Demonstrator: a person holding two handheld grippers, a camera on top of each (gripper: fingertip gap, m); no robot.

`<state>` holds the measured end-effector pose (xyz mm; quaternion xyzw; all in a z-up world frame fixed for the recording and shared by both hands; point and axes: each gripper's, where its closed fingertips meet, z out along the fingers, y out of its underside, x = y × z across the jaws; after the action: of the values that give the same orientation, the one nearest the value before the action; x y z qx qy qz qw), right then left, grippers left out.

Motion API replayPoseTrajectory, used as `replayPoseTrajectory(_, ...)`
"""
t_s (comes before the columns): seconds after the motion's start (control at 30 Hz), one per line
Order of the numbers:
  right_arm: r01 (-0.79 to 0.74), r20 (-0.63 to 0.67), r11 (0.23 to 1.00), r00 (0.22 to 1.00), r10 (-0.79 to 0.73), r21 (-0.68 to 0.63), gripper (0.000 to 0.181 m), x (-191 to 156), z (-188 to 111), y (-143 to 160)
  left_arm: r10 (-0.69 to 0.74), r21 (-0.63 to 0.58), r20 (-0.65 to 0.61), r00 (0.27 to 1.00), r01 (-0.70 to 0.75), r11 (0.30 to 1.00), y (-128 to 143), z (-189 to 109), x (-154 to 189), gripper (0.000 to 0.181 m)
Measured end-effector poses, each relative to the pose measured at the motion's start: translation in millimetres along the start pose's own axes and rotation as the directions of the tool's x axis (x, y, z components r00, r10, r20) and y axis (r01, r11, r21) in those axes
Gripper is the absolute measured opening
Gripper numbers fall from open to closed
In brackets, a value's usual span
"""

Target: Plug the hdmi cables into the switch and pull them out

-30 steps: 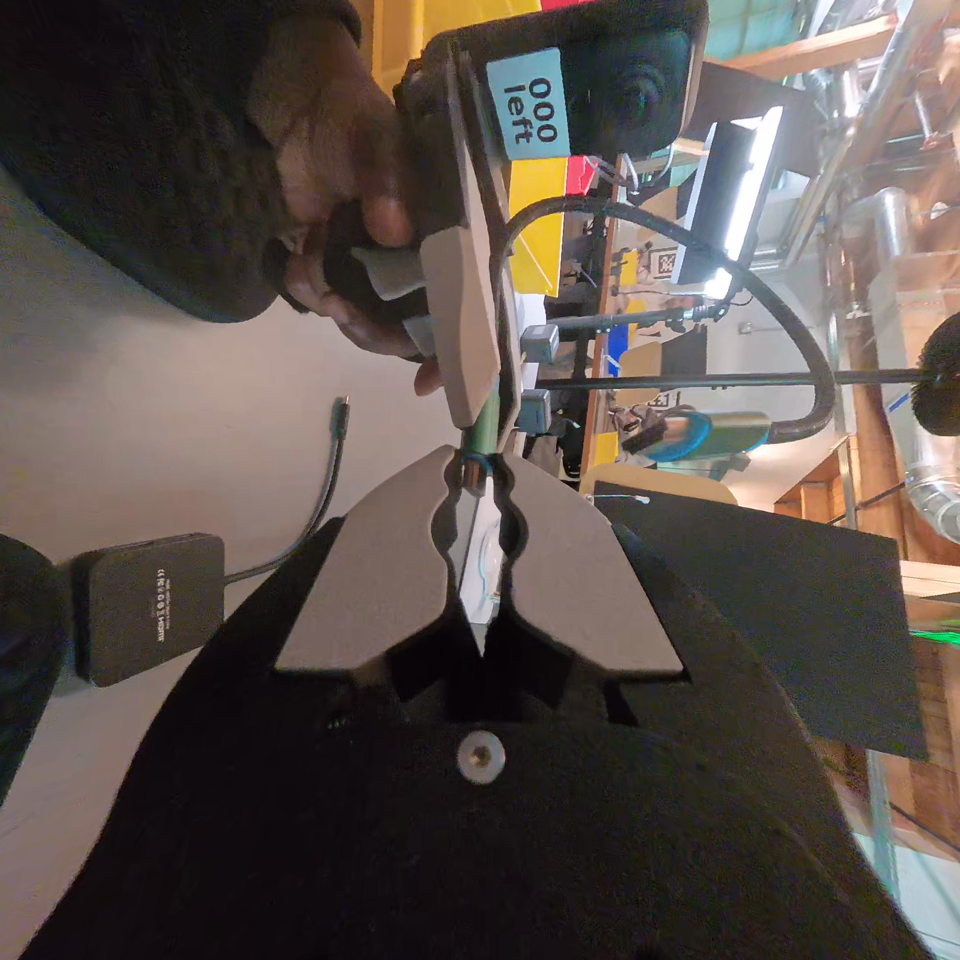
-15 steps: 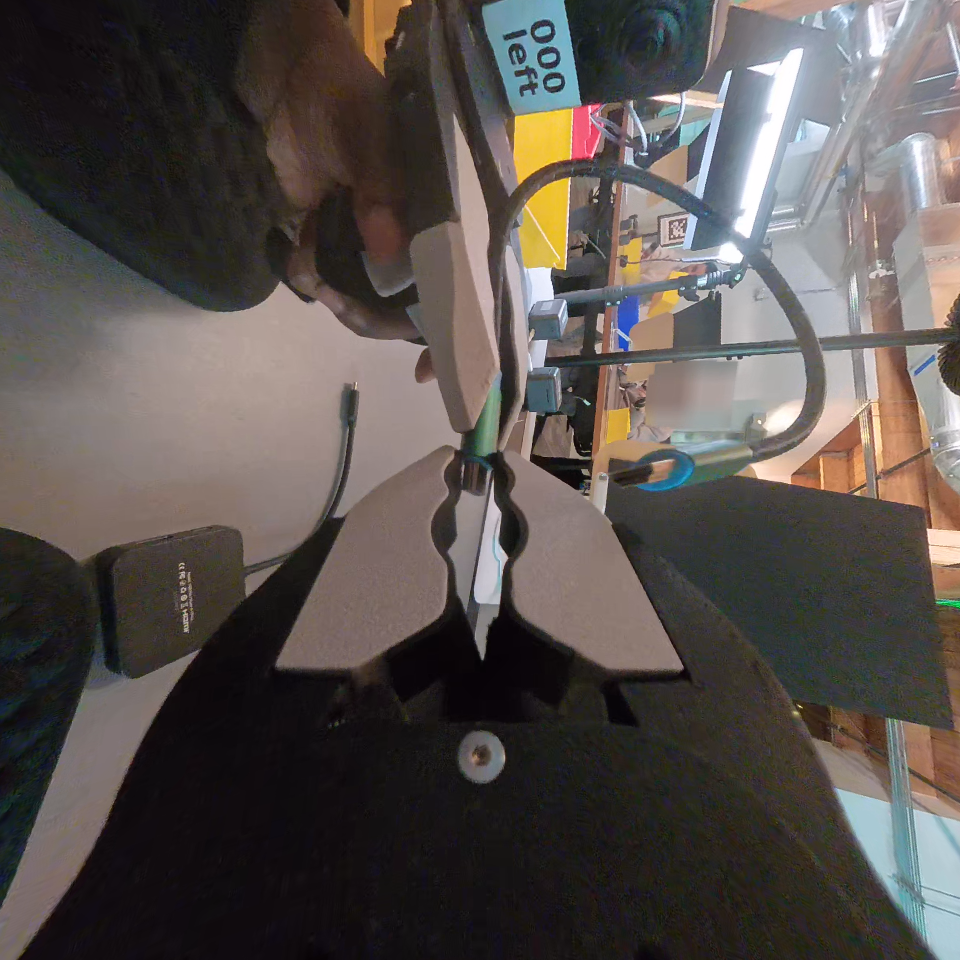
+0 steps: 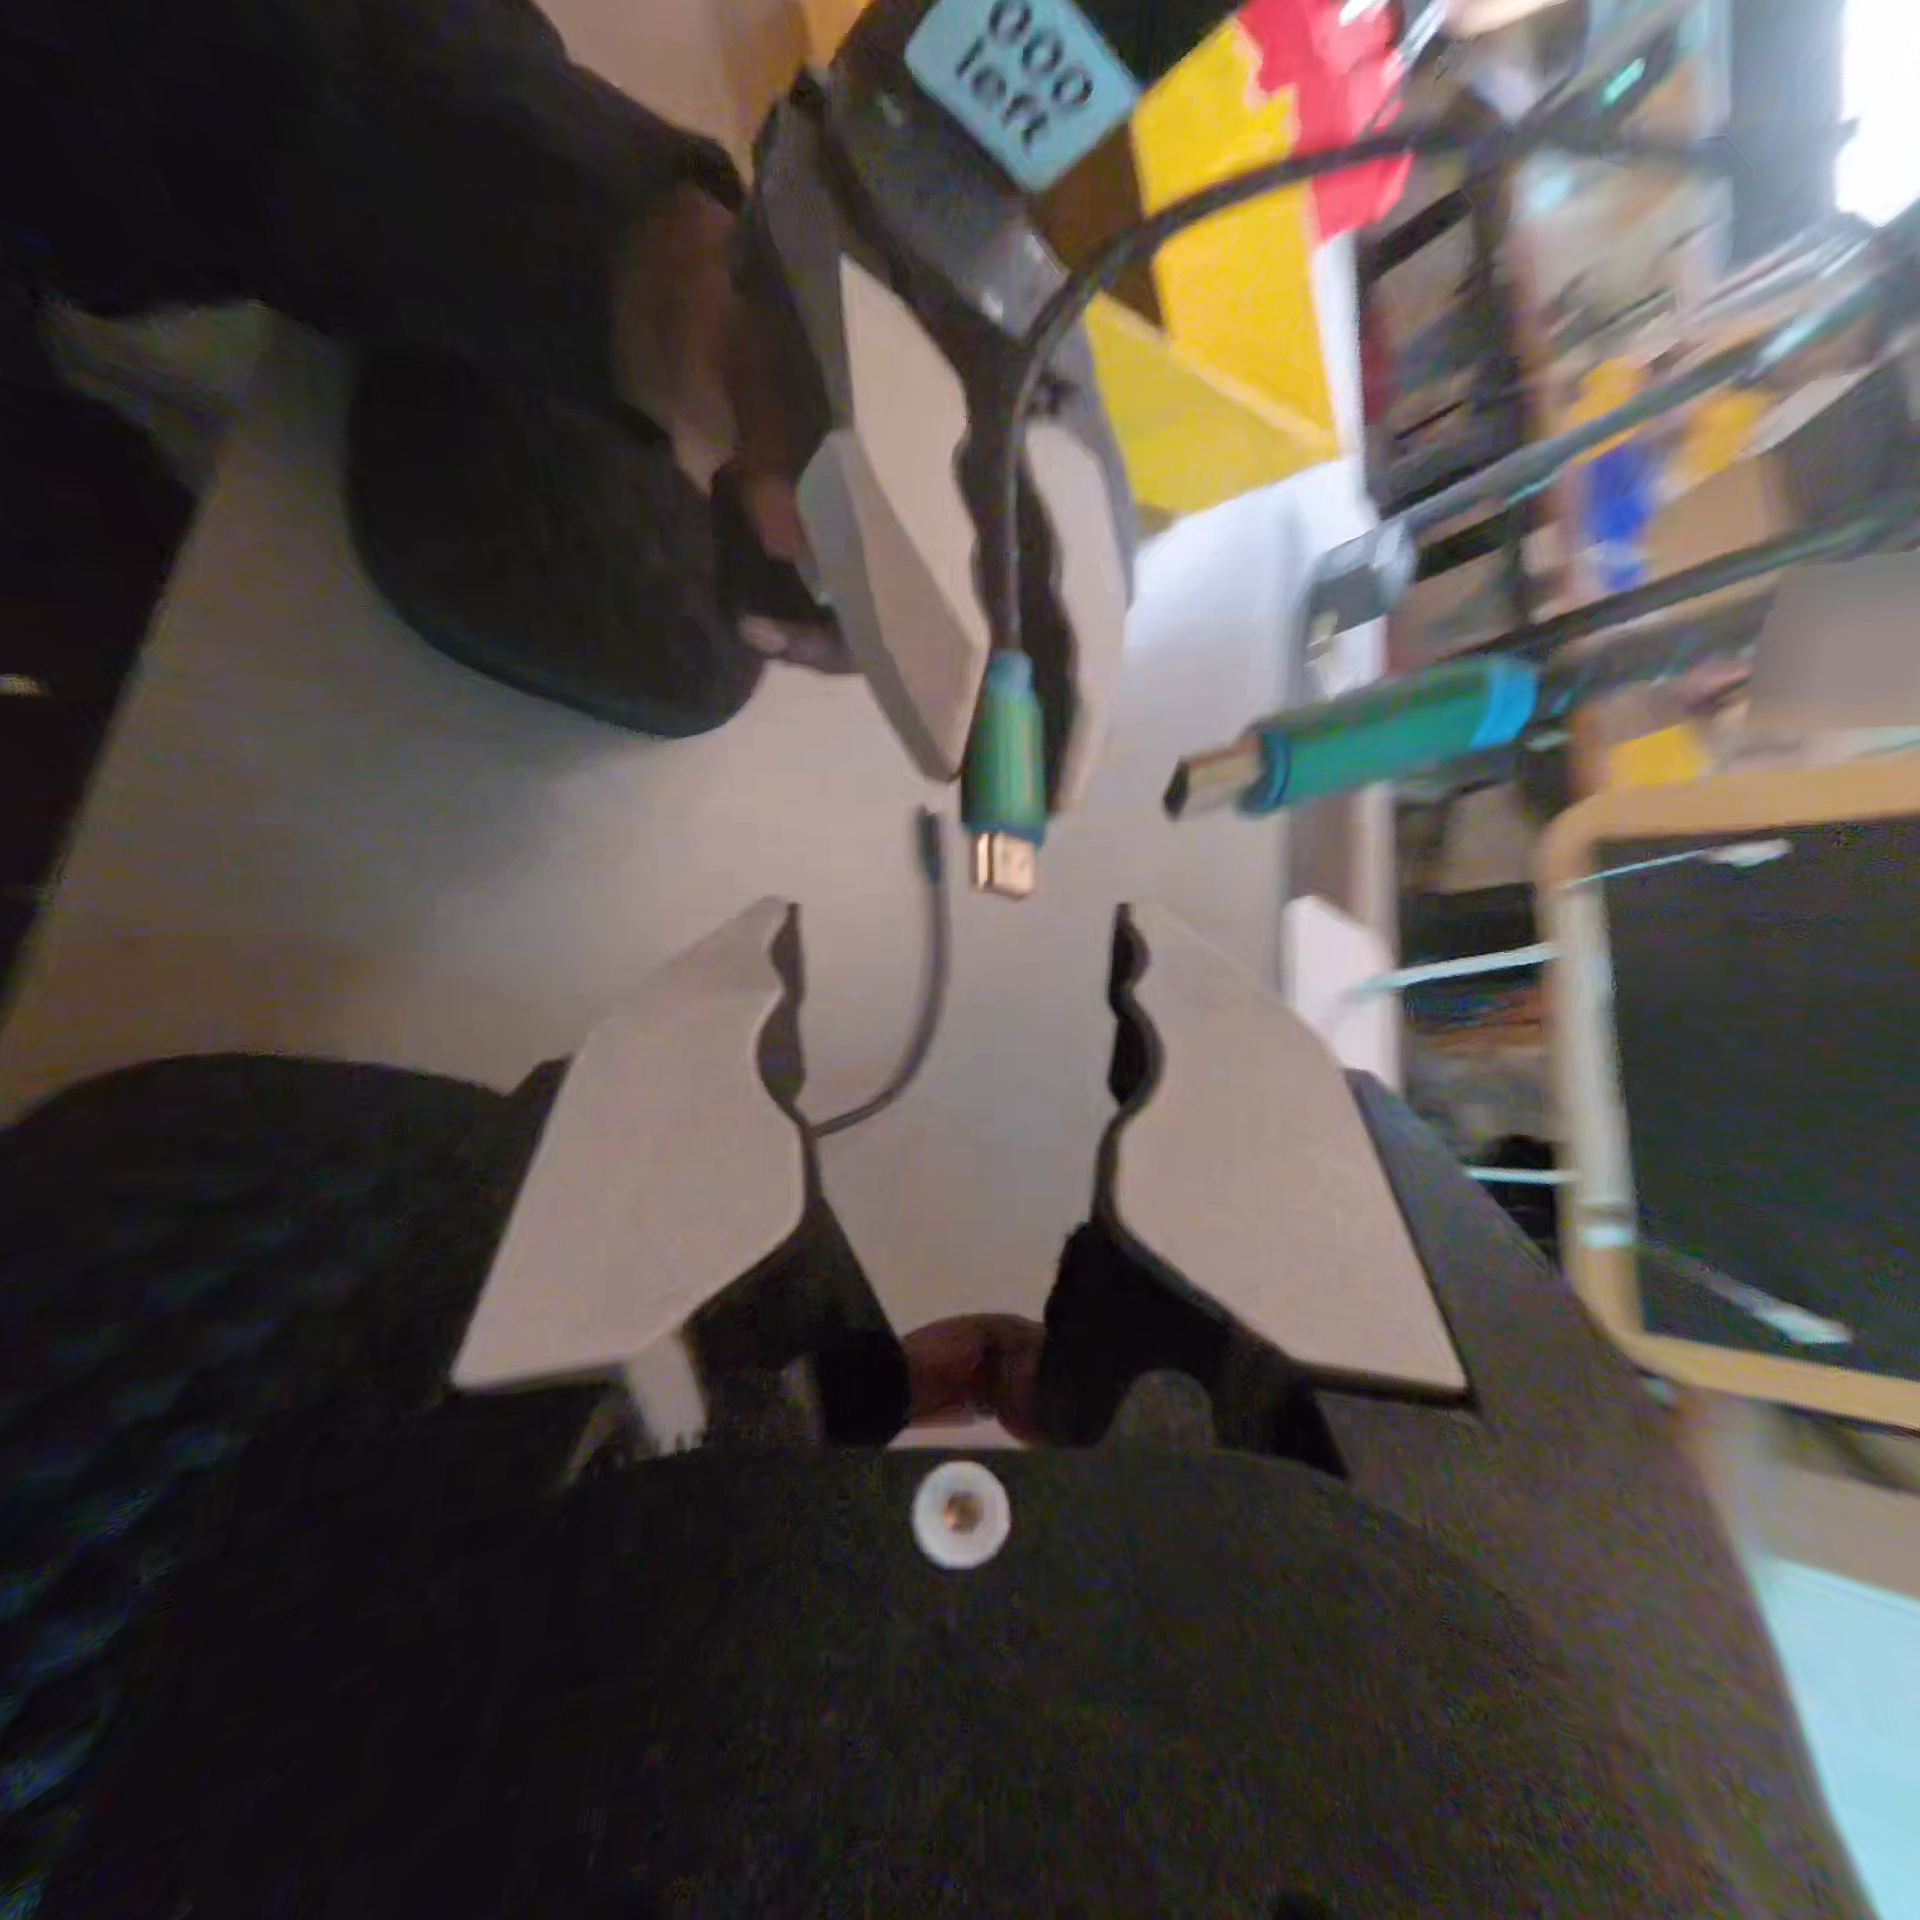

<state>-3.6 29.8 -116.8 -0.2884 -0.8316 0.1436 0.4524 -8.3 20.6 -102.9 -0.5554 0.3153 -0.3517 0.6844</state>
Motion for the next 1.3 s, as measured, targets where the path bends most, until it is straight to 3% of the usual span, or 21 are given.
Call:
replayPoseTrajectory(0.07,-0.187,0.206,0.978,0.957,0.203,-0.096,0.088,-19,-2,22,-0.009,0.018,0.013,1.0,0.009,1.0,-3,-1,-3,0.02)
replayPoseTrajectory(0.13,-0.263,0.325,0.941,0.889,0.323,-0.215,0.1,-36,2,46,-0.02,0.048,0.02,1.0,0.019,0.999,-7,-3,-5,0.021)
replayPoseTrajectory(0.3,-0.215,0.423,0.887,0.816,0.393,-0.409,0.091,-67,30,99,-0.02,0.079,0.022,1.0,0.018,0.997,-12,-6,-5,0.02)
replayPoseTrajectory(0.43,-0.221,0.443,0.854,0.777,0.446,-0.472,0.084,-77,44,128,-0.02,0.091,0.018,1.0,0.018,0.996,-14,-7,-5,0.02)
replayPoseTrajectory(0.63,-0.26,0.483,0.863,0.741,0.466,-0.433,0.071,-89,56,126,-0.038,0.102,0.013,0.999,0.036,0.994,-16,-8,-5,0.02)
replayPoseTrajectory(0.93,-0.287,0.433,0.829,0.744,0.508,-0.48,0.071,-93,57,131,-0.039,0.103,0.035,0.999,0.036,0.994,-15,-8,-9,0.02)
replayPoseTrajectory(1.03,-0.245,0.398,0.858,0.805,0.439,-0.452,0.07,-90,55,129,-0.033,0.097,0.036,0.999,0.03,0.995,-14,-8,-9,0.021)
replayPoseTrajectory(1.1,-0.255,0.362,0.858,0.825,0.433,-0.445,0.071,-81,41,119,-0.031,0.101,0.036,0.999,0.027,0.995,-15,-9,-8,0.021)
replayPoseTrajectory(1.17,-0.335,0.339,0.834,0.798,0.498,-0.438,0.071,-76,15,100,-0.034,0.11,0.037,0.999,0.03,0.994,-16,-10,-9,0.02)
replayPoseTrajectory(1.3,-0.373,0.358,0.762,0.716,0.599,-0.53,0.071,-112,-34,84,-0.039,0.124,0.028,0.999,0.035,0.992,-19,-10,-8,0.021)
